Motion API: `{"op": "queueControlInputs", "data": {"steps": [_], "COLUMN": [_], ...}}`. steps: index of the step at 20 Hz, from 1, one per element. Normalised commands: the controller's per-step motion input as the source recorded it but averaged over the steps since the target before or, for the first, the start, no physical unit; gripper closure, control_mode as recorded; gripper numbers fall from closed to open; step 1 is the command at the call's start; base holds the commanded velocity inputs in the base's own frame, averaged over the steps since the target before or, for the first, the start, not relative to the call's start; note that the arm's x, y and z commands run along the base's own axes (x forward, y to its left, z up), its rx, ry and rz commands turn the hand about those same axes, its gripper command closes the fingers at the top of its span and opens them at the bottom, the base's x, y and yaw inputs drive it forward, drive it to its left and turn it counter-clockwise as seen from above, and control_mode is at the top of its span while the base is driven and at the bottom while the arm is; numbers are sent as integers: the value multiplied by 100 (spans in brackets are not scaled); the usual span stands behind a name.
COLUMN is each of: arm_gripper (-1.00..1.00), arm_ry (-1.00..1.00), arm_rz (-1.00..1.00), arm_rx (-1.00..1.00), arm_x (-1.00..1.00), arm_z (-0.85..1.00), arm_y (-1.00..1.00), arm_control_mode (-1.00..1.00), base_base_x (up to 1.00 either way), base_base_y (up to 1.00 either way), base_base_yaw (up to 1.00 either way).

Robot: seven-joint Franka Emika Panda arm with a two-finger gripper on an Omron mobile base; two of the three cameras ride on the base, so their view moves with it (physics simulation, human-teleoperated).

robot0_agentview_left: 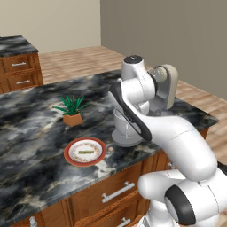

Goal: Add butter and sugar cubes to the stand mixer bowl and then turn on the stand mixer to begin making frosting.

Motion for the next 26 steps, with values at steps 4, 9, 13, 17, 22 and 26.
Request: {"op": "queueControlInputs", "data": {"steps": [4,9,13,17,22,26], "arm_gripper": [100,100,100,100,100,100], "arm_ry": [-9,0,0,0,0,0], "arm_rz": [9,13,7,3,0,0], "arm_rx": [5,0,0,0,-4,-15], "arm_x": [-13,6,30,29,30,31], "arm_z": [1,0,0,0,-1,-12], "arm_y": [-71,-27,-1,0,6,17], "arm_control_mode": [-100,-100,-100,-100,-100,-100], "base_base_x": [0,0,0,0,0,0], "base_base_y": [0,0,0,0,0,0], "base_base_yaw": [0,0,0,0,0,0]}}
